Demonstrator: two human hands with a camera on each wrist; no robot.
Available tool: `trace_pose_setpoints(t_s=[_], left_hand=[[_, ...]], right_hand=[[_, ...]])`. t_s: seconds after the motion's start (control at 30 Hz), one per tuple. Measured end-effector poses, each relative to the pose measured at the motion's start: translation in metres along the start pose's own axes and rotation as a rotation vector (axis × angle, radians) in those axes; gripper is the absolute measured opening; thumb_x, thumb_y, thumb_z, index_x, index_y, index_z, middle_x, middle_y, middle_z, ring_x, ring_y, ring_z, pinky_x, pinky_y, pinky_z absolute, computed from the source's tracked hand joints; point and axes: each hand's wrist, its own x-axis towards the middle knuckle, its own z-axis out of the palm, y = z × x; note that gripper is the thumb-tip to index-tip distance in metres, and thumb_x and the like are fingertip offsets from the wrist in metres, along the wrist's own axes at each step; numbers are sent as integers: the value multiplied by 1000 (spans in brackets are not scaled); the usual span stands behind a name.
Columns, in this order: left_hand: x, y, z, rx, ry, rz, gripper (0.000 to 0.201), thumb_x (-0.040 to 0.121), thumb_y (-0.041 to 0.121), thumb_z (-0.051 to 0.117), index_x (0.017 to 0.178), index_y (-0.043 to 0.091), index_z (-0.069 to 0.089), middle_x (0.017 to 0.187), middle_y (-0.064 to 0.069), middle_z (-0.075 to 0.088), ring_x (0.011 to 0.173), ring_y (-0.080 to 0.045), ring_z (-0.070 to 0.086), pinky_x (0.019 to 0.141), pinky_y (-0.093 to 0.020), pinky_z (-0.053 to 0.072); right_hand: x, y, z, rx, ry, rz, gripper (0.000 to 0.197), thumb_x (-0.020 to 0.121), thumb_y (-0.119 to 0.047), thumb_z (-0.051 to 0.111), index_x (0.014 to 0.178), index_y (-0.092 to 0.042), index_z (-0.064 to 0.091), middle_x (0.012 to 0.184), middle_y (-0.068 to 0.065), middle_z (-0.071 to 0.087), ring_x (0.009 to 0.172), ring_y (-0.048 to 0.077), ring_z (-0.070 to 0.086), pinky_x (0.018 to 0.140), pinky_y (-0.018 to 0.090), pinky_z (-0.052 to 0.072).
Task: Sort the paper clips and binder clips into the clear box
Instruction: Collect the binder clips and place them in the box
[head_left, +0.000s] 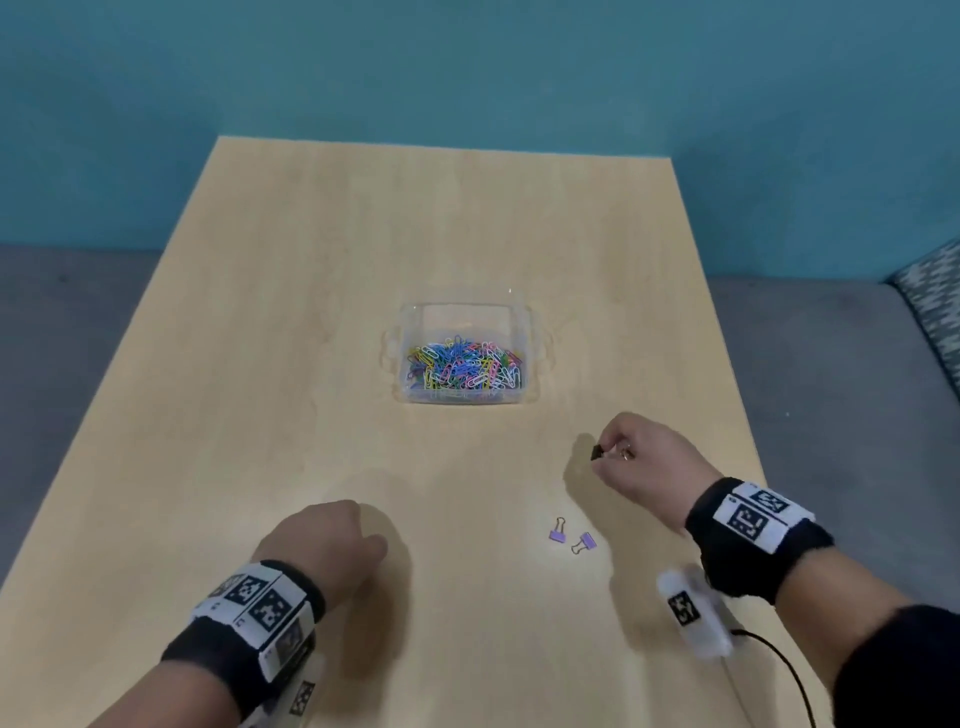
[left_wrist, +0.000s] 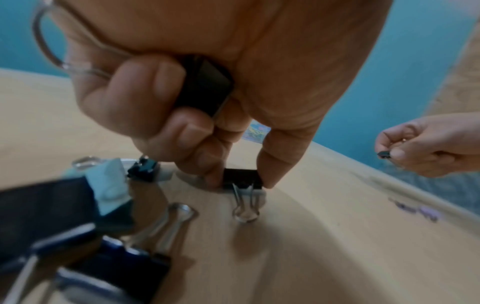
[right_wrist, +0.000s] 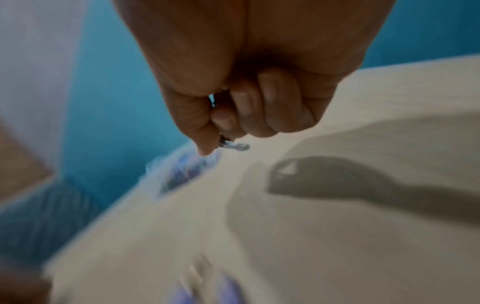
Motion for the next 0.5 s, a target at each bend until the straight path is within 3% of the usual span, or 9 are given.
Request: trace_pose_setpoints(t_s=[0.13,0.23,0.4,0.5], left_hand=[[2,-5,-15,-298,37,13,32,71,49,56,70,17,50,69,1,57,67,-16,53,55,-30,35],[3,-6,-31,-539,64,6,39,60,50,55,67,12,55,59,0,59,56,-17,55,54,-30,41],[11,5,-61,-614,192,13,31,74,42,63,69,12,56,53,3,60,55,-17,55,53,-30,41],[21,17,-81,-596,270,38,26,79,36,62,72,12,55,46,15,57,52,-12,51,51,-28,33]], right_hand=[[64,-60,-15,333,56,-42,18,79,-13,72,75,-15,54,59,-1,50,40,9,41,38,21,31],[115,-109,-17,346,52,-88,17,79,-14,71,75,-13,54,55,2,51,44,17,41,42,23,32],[164,-158,-4,-125,62,-154,15,81,-19,67,92,-13,60,91,4,63,82,24,59,65,28,43],[170,-158,-1,-180,18,-139,34,79,-23,69,111,-18,61,109,4,64,93,22,59,77,29,47]])
